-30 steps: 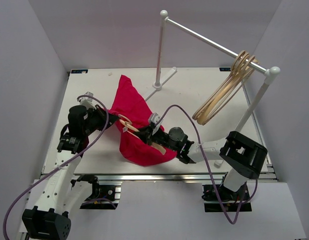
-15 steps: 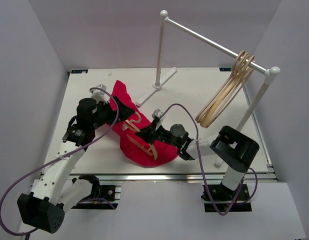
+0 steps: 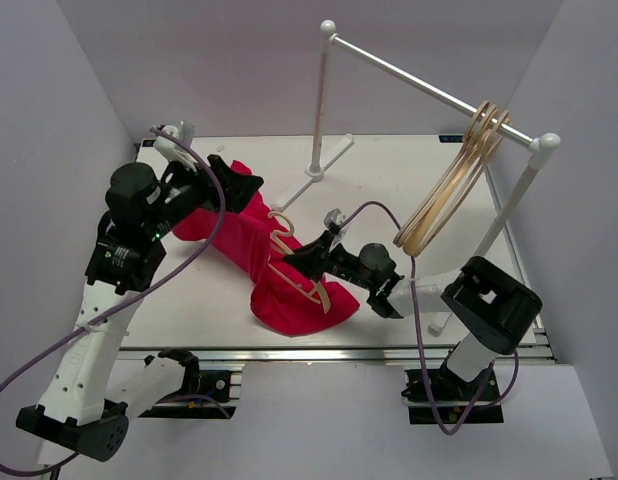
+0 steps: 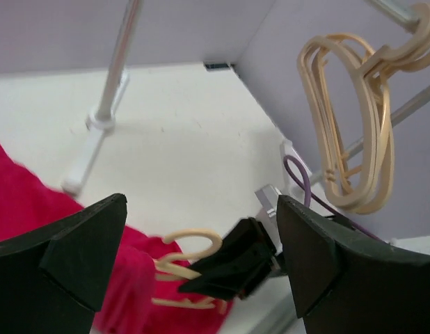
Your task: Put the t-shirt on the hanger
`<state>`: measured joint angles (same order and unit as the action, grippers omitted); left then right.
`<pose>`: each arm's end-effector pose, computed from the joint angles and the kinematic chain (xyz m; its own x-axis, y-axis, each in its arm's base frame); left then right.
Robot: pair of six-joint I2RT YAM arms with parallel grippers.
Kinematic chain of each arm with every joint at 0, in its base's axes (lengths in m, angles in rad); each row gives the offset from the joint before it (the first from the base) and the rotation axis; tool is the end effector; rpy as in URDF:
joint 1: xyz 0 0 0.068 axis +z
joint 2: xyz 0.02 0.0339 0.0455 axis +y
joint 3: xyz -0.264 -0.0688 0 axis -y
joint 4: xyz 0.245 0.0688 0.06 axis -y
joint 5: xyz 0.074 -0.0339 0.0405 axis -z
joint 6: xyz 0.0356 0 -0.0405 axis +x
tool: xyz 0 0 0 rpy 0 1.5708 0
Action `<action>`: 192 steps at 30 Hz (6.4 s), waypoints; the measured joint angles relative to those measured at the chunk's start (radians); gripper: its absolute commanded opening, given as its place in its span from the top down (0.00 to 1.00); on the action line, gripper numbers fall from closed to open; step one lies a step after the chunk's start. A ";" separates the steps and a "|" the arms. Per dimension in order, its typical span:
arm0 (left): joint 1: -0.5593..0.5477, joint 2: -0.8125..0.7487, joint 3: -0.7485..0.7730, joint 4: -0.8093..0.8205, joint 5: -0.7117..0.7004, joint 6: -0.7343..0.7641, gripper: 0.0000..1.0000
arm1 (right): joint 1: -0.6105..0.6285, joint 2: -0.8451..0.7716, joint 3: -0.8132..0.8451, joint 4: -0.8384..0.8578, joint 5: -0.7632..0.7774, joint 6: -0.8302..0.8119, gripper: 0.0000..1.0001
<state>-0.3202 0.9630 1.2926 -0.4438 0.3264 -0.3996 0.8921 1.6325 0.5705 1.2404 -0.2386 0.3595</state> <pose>0.1755 -0.0702 0.4540 -0.3333 -0.2777 -0.9010 0.5111 0.7498 -0.4202 0.1911 0.2504 0.2115 -0.2132 0.2802 -0.9360 -0.8839 0.3529 0.3070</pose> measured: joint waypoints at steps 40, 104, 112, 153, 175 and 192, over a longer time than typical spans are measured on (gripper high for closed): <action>-0.001 0.332 0.198 -0.735 0.304 1.669 0.78 | -0.034 -0.462 0.129 -0.592 -0.190 -0.186 1.00; 0.082 0.083 -0.234 0.188 -0.169 0.988 1.00 | 0.204 0.074 0.713 -1.178 0.764 0.310 0.11; 0.082 0.064 -0.237 0.182 -0.146 0.980 1.00 | 0.202 0.167 0.855 -1.223 0.877 0.323 0.11; 0.213 -0.224 -0.458 0.157 -0.152 1.019 1.00 | -0.248 0.206 0.998 -1.302 0.449 -0.122 1.00; 0.210 -0.196 -0.581 0.179 -0.220 1.149 1.00 | -0.344 0.127 1.056 -1.566 0.167 -0.292 1.00; 0.215 -0.161 -0.581 0.157 -0.221 1.208 1.00 | -0.246 0.082 1.228 -1.764 0.134 -0.368 1.00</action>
<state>-0.1055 0.8017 0.7113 -0.2867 0.1055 0.8085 0.6456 1.7142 1.7988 -0.5240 -0.1047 -0.0086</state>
